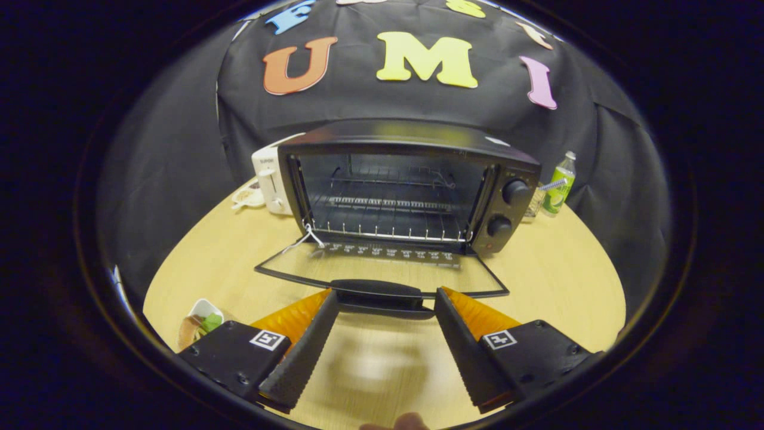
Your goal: Open the toaster oven, put the food inside, and close the toaster oven door.
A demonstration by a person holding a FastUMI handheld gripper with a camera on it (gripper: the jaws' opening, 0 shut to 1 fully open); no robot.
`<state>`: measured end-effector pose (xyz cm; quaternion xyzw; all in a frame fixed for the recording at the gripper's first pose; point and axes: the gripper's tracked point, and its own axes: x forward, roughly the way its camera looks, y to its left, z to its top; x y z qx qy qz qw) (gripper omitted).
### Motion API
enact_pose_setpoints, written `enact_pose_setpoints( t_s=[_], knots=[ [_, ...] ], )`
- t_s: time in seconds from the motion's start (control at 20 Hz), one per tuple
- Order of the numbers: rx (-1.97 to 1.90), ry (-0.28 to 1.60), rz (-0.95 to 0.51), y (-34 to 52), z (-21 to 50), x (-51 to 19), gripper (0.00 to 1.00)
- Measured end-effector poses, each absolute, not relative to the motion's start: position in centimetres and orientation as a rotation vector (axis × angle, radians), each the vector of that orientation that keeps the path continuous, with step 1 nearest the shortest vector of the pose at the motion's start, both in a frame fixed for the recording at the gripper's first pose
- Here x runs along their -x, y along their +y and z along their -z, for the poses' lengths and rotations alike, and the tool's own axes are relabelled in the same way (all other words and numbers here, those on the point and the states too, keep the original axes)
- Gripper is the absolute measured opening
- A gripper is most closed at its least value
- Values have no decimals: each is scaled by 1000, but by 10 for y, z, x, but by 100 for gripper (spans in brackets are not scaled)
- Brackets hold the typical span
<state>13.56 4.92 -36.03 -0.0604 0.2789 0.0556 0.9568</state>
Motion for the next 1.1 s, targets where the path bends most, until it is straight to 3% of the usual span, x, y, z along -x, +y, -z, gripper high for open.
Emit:
enact_pose_setpoints(
  t_s=[0.45, 0.8, 1.1],
  knots=[
    [51, 615, -324, 51, 283, -81, 100],
    [-281, 892, -571, 84, 246, -28, 100],
    [-470, 1099, -655, 138, 278, -2, 100]
  ],
)
